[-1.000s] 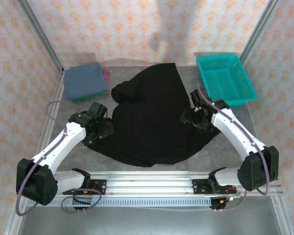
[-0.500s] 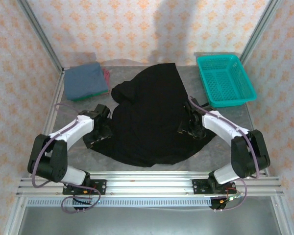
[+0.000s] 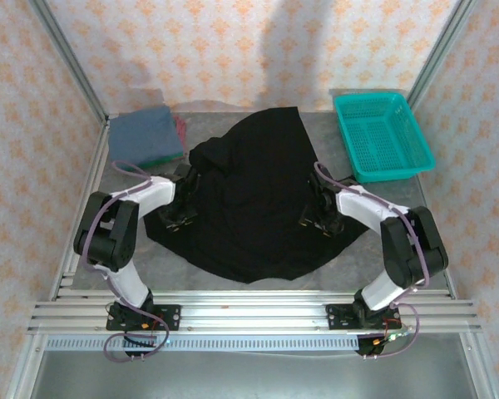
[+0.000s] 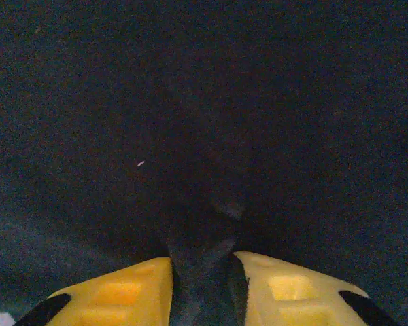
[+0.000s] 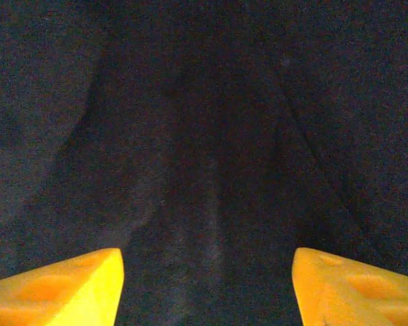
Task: Fold and stack the t-shirts
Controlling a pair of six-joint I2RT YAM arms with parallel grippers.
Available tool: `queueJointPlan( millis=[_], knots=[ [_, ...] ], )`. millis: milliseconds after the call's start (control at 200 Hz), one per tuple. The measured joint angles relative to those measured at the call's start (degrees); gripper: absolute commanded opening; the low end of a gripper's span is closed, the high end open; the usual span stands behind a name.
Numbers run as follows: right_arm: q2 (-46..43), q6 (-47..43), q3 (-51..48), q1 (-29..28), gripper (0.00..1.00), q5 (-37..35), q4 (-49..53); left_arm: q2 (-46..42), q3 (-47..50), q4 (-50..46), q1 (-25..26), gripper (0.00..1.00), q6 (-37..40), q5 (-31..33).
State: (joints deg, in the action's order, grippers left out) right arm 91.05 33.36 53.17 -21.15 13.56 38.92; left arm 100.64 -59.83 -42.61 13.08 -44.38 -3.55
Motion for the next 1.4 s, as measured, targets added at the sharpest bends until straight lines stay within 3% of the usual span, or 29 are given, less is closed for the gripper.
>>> queueJointPlan(
  millis=[170, 365, 570, 726, 836, 926, 1021, 1121, 1236, 1396],
  knots=[
    [2.2, 0.7, -0.3, -1.0, 0.60, 0.8, -0.5, 5.7, -7.8, 0.6, 0.1, 0.11, 1.3, -1.2],
    [5.8, 1.8, 3.0, -5.7, 0.44, 1.7, -0.5, 15.8, -22.1, 3.3, 2.4, 0.10, 3.6, -5.4],
    [13.2, 7.1, 11.1, -12.7, 0.42, 9.0, -5.4, 26.7, -38.5, 4.9, 7.6, 0.09, 6.2, -11.6],
    [17.4, 17.3, 14.4, -15.4, 0.44, 17.3, -15.6, 34.5, -52.3, 2.6, 7.4, 0.10, 8.5, -13.9],
    [17.8, 30.3, 11.5, -16.0, 0.47, 21.0, -27.0, 38.3, -61.6, 0.3, 5.1, 0.21, 9.9, -15.6],
    [17.8, 41.1, 8.4, -16.2, 0.50, 22.9, -37.4, 39.0, -67.7, -2.1, 3.3, 0.52, 11.5, -16.3],
    [16.2, 48.3, 6.5, -16.3, 0.55, 23.5, -41.8, 36.0, -69.4, -3.6, 2.2, 0.69, 13.0, -17.3],
    [10.4, 45.1, 9.2, -15.7, 0.60, 23.8, -33.2, 27.8, -65.4, -4.9, 2.5, 0.75, 13.8, -17.5],
    [3.7, 29.5, 22.9, -13.2, 0.63, 19.3, -15.0, 13.2, -57.7, -6.0, 3.7, 0.77, 13.9, -16.9],
    [0.0, 6.1, 38.2, -6.9, 0.63, 7.2, 0.6, -8.9, -41.7, -4.8, 7.1, 0.76, 11.6, -14.1]
  ],
)
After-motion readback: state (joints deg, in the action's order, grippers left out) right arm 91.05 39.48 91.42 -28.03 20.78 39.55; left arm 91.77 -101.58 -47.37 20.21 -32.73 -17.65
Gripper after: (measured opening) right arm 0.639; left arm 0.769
